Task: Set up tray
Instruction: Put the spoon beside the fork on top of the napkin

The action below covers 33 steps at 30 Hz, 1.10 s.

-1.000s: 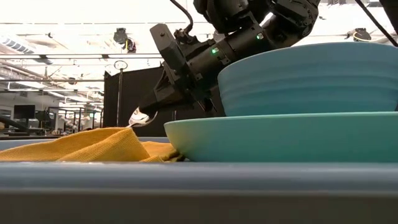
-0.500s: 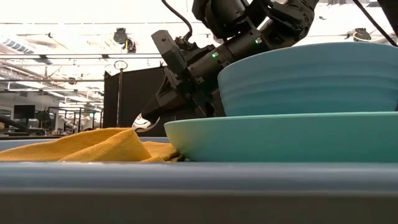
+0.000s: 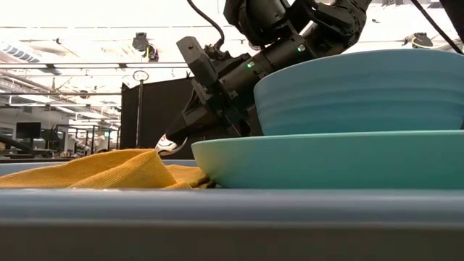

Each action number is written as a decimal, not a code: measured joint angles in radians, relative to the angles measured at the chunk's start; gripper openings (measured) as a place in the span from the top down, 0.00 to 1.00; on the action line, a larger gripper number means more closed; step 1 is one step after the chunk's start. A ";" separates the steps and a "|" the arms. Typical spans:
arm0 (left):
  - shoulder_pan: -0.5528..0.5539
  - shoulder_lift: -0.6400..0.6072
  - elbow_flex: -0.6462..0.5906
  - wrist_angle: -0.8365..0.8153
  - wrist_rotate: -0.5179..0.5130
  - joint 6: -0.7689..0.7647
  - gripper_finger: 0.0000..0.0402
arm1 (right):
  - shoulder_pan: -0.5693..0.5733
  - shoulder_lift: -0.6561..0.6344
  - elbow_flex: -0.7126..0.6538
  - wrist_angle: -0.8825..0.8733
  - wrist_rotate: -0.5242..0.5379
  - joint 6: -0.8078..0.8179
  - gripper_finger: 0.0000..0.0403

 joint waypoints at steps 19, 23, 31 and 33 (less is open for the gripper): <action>0.000 0.000 0.000 0.000 0.001 0.002 0.73 | -0.006 0.103 -0.002 0.113 -0.022 0.023 0.92; 0.000 0.000 0.000 -0.001 0.002 0.004 0.73 | -0.006 0.103 -0.002 0.127 -0.023 0.021 0.92; 0.000 0.000 0.000 -0.001 0.004 0.002 0.73 | -0.003 0.103 -0.002 0.136 -0.026 0.006 0.91; 0.000 0.000 0.000 -0.001 0.005 0.002 0.73 | -0.002 0.103 -0.002 0.136 -0.026 0.002 0.90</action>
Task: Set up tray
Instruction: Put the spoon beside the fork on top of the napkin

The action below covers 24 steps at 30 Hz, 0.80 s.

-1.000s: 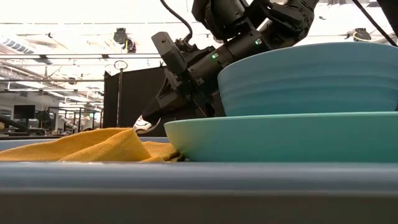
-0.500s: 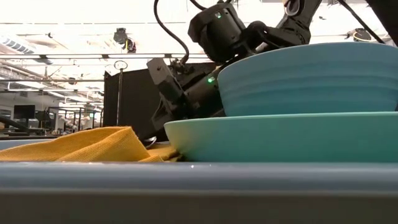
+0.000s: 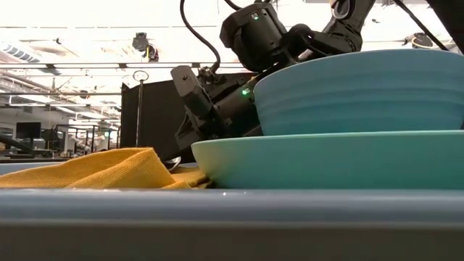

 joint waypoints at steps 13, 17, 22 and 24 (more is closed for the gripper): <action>0.000 0.000 0.000 0.000 0.001 -0.002 0.73 | 0.001 0.000 0.001 0.018 0.001 -0.003 0.79; 0.000 0.000 0.000 0.000 0.001 -0.002 0.73 | 0.004 0.000 0.002 0.031 0.008 -0.020 0.74; 0.000 0.000 0.000 -0.001 0.001 -0.002 0.73 | 0.004 0.000 0.002 0.051 0.009 -0.035 0.68; 0.000 0.000 0.000 -0.009 0.001 -0.002 0.73 | 0.004 0.000 0.002 0.067 0.009 -0.049 0.66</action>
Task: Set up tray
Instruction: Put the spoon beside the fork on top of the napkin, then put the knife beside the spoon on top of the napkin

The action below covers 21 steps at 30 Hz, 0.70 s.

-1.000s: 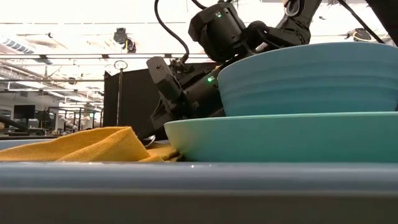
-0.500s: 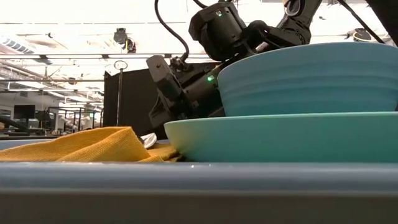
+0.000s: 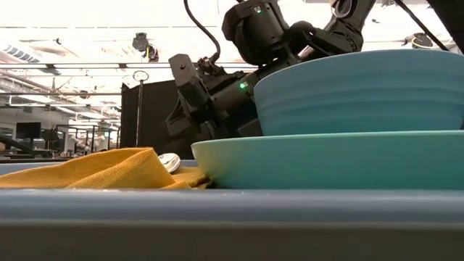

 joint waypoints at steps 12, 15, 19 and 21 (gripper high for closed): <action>0.000 0.000 0.000 -0.015 0.000 -0.014 0.73 | 0.000 0.000 0.000 0.046 0.000 -0.044 0.64; 0.000 0.000 0.000 -0.015 0.000 -0.014 0.73 | 0.002 0.000 0.000 0.072 -0.007 -0.061 0.64; 0.000 0.000 0.000 -0.023 0.000 -0.019 0.73 | 0.014 -0.013 0.000 0.096 -0.006 -0.108 0.64; 0.000 0.000 0.000 -0.027 0.000 -0.020 0.73 | 0.021 -0.034 0.000 0.096 -0.006 -0.144 0.64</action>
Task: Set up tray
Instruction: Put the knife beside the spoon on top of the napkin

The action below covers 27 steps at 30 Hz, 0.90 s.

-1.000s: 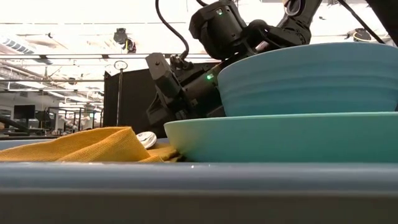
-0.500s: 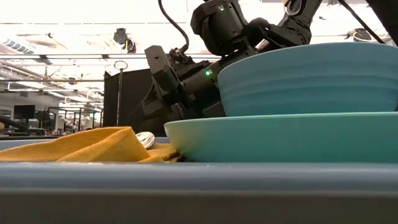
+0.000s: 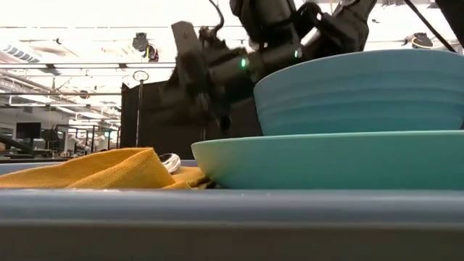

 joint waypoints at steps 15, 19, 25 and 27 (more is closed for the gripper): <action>0.000 0.000 0.000 -0.007 0.000 -0.008 0.73 | 0.078 -0.365 0.000 -0.241 0.006 -0.263 0.66; 0.002 0.000 0.000 -0.008 0.000 -0.008 0.73 | 0.098 -0.499 0.000 -0.404 0.015 -0.259 0.68; 0.009 0.000 0.000 -0.008 -0.001 -0.008 0.73 | 0.171 -0.676 -0.052 -0.556 0.185 -0.263 0.71; 0.015 0.000 0.000 -0.008 -0.001 -0.017 0.73 | 0.201 -0.729 -0.093 -0.576 0.251 -0.259 0.72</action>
